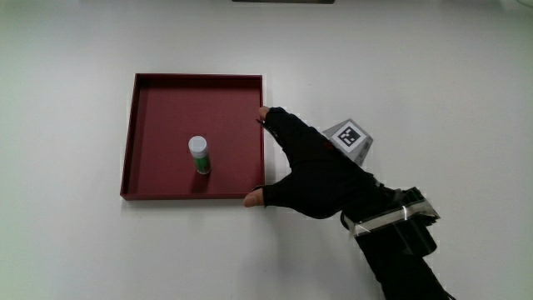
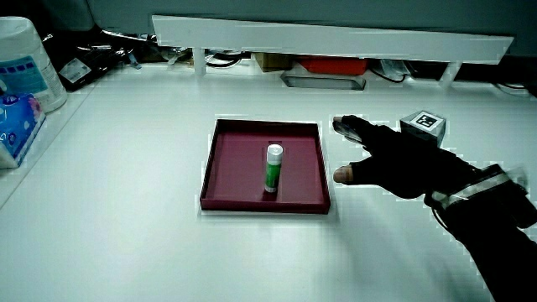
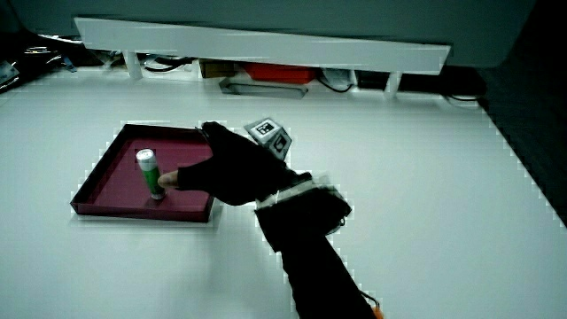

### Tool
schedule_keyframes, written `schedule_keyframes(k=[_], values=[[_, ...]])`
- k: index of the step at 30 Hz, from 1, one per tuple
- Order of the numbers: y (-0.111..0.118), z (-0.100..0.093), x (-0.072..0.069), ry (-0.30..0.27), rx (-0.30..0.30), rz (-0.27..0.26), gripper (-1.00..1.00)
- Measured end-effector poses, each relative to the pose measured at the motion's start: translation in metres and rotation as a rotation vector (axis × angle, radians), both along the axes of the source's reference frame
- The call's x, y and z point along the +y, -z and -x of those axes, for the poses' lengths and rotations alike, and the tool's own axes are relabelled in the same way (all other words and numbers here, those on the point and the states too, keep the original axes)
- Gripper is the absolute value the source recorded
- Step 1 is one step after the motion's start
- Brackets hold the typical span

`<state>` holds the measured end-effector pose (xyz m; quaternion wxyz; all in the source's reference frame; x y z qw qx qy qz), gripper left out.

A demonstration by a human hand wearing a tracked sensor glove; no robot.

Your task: Pick glue stick

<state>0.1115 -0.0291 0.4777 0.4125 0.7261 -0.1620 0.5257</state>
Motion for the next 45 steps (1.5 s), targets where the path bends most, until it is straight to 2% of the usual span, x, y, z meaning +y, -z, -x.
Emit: schedule_keyframes(k=[3, 4, 6, 7, 9, 14, 16, 18, 19, 21, 25, 30, 32, 35, 42, 45], values=[[-0.005, 0.009, -0.001, -0.004, 0.006, 0.008, 0.00], [-0.005, 0.012, -0.001, -0.013, 0.020, 0.035, 0.00], [-0.011, 0.020, -0.002, -0.013, -0.014, 0.027, 0.00], [-0.016, 0.023, -0.002, -0.006, -0.018, 0.007, 0.00], [-0.020, 0.029, -0.002, -0.011, -0.040, 0.008, 0.00], [-0.032, 0.040, -0.002, -0.013, -0.027, 0.031, 0.00], [-0.036, 0.045, -0.003, -0.010, -0.034, 0.023, 0.00], [-0.041, 0.048, -0.002, -0.009, -0.048, 0.008, 0.00], [-0.042, 0.049, -0.002, -0.012, -0.044, 0.026, 0.00], [-0.045, 0.051, -0.003, -0.029, -0.075, 0.025, 0.00], [-0.046, 0.058, -0.002, -0.037, -0.069, 0.050, 0.00], [-0.052, 0.066, -0.002, -0.031, -0.080, 0.034, 0.00], [-0.052, 0.067, -0.002, -0.030, -0.075, 0.044, 0.00], [-0.054, 0.067, -0.002, -0.056, -0.092, 0.032, 0.00], [-0.053, 0.067, -0.001, -0.150, -0.106, 0.003, 0.19], [-0.054, 0.068, 0.001, -0.190, -0.131, -0.010, 0.27]])
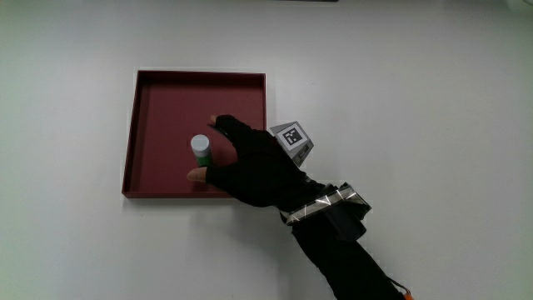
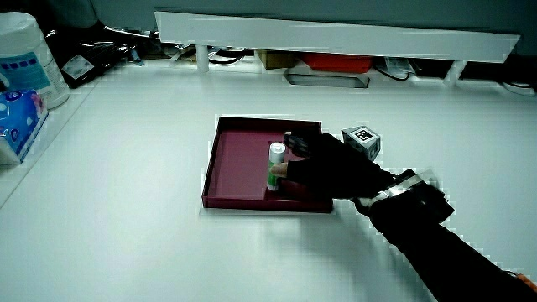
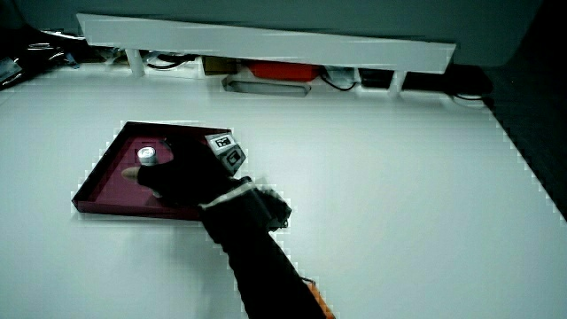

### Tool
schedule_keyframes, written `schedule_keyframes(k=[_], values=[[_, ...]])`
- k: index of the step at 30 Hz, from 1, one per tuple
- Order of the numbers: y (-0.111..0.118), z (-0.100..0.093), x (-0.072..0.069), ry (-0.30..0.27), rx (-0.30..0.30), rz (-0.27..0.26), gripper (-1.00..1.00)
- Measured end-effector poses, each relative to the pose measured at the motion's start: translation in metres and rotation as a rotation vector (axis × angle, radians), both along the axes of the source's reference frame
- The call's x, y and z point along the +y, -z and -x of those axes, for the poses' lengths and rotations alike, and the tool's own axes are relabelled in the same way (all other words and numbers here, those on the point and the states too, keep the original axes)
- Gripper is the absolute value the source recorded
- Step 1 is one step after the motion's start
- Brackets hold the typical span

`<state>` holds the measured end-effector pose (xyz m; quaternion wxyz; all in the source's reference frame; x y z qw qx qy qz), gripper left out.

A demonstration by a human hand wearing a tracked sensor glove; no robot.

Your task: Pick glue stick

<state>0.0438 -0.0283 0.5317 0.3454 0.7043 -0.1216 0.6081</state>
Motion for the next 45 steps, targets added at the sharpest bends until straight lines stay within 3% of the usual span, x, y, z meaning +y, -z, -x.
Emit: schedule_keyframes(k=[10, 12, 16, 23, 30, 31, 33, 36, 37, 39, 40, 42, 45], values=[[-0.002, 0.003, 0.003, -0.098, -0.021, 0.001, 0.54], [-0.003, 0.003, 0.004, -0.104, -0.015, 0.013, 0.59], [-0.006, 0.005, 0.007, -0.130, -0.030, -0.016, 0.70], [-0.007, 0.005, 0.009, -0.152, -0.048, 0.012, 0.89], [-0.009, 0.003, 0.010, -0.173, -0.063, -0.034, 1.00], [-0.006, 0.002, 0.010, -0.172, -0.049, -0.039, 1.00], [-0.002, 0.002, 0.010, -0.182, -0.090, -0.046, 1.00], [0.011, -0.002, 0.009, -0.177, -0.102, -0.071, 1.00], [0.013, -0.004, 0.008, -0.172, -0.087, -0.093, 1.00], [0.022, -0.007, 0.006, -0.180, -0.135, -0.073, 1.00], [0.026, -0.011, 0.005, -0.180, -0.125, -0.101, 1.00], [0.034, -0.018, 0.004, -0.191, -0.147, -0.100, 1.00], [0.041, -0.031, 0.004, -0.193, -0.117, -0.129, 1.00]])
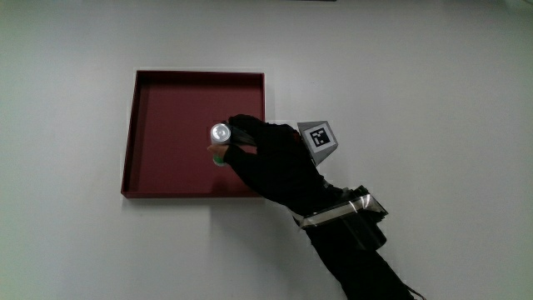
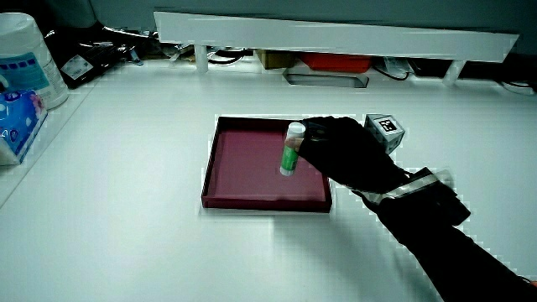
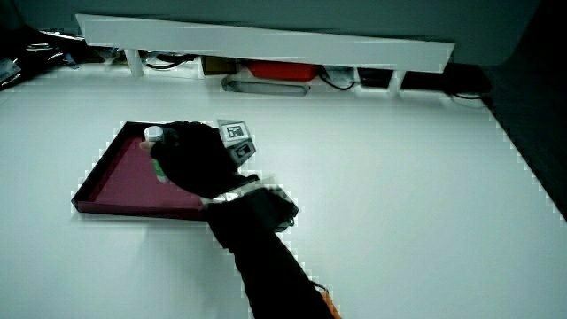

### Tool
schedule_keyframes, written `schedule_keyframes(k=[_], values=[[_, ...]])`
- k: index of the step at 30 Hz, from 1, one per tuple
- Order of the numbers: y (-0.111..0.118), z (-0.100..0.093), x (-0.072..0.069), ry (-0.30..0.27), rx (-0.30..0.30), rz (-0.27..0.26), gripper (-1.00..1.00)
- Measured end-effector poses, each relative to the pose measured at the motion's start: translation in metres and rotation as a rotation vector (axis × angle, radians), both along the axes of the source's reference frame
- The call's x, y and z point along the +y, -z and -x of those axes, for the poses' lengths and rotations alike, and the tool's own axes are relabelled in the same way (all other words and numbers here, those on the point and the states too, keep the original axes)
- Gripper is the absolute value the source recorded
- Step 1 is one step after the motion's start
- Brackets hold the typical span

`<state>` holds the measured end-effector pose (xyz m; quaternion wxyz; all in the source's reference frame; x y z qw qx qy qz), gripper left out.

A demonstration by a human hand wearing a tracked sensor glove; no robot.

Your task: Pick glue stick

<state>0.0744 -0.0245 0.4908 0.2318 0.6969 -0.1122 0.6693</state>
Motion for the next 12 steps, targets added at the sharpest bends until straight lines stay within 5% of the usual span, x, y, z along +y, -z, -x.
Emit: schedule_keyframes(k=[9, 10, 12], values=[[0.020, -0.045, 0.005, -0.055, 0.035, -0.015, 1.00], [0.022, -0.049, 0.007, -0.063, -0.001, 0.022, 1.00], [0.025, -0.060, 0.009, -0.078, 0.048, 0.025, 1.00]])
